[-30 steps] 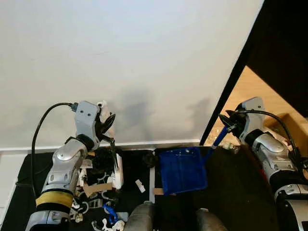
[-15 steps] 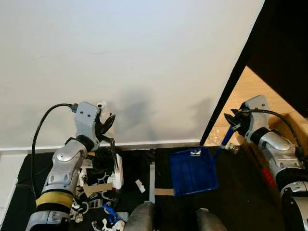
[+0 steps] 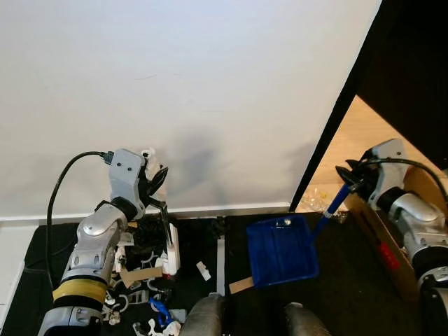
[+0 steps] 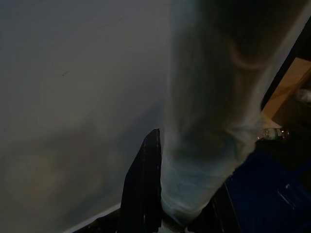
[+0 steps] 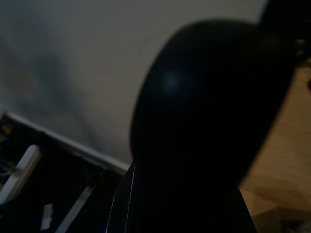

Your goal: Sweep floor

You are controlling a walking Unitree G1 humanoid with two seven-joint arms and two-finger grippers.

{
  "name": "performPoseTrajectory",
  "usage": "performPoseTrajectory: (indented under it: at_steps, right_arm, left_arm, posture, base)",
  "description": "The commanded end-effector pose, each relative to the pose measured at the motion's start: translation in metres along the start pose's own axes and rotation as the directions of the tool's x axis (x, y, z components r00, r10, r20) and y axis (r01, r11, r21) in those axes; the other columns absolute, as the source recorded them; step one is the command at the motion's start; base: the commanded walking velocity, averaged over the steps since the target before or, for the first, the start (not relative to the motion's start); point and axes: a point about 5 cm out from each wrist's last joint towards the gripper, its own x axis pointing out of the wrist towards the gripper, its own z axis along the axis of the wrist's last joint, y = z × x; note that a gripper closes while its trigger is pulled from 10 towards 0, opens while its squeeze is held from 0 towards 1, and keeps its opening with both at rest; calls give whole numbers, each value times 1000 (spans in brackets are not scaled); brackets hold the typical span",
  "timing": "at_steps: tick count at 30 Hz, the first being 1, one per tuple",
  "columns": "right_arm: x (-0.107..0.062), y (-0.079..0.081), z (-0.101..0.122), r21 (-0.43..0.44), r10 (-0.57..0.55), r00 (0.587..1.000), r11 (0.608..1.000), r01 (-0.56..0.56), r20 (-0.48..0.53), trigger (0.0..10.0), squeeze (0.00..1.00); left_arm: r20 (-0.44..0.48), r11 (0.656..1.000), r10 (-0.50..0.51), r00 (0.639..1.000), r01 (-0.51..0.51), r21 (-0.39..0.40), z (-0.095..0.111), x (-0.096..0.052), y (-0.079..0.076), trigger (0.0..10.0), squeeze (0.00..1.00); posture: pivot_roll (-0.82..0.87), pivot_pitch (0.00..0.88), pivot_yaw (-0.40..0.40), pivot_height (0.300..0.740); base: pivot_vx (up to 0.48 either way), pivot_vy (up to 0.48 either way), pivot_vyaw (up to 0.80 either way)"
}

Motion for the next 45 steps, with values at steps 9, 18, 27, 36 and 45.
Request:
performPoseTrajectory:
  at_steps: [9, 18, 27, 36, 45]
  right_arm:
    - [-23, -32, 14, -14, 1, 999, 1000, -1, 38, 10000, 0]
    - [-36, -31, 1, -57, 19, 1000, 998, -20, -17, 10000, 0]
    - [-28, -10, -16, -82, -19, 999, 996, 16, -35, 10000, 0]
    - [-30, -20, -9, -105, -43, 999, 994, 39, -33, 10000, 0]
    - [-16, 3, -15, 0, -111, 993, 994, 111, 32, 10000, 0]
  left_arm:
    - [7, 1000, 1, 1000, -1, 7, -2, -3, 1, 10000, 0]
    - [6, 1000, -11, 1000, 11, 3, -3, 0, -2, 10000, 0]
    - [9, 1000, -9, 1000, 9, 3, -1, -2, -1, 10000, 0]
    - [5, 1000, -3, 1000, 3, 4, -3, -4, 1, 10000, 0]
    - [14, 1000, -7, 1000, 7, -5, -2, 0, -4, 10000, 0]
  posture:
    - [173, 200, 69, 740]
    - [164, 210, 81, 740]
    - [186, 216, 82, 740]
    - [180, 217, 80, 740]
    - [184, 216, 79, 740]
  base:
    - [0, 0, 0]
    - [0, 0, 0]
    - [0, 0, 0]
    - [0, 0, 0]
    - [0, 0, 0]
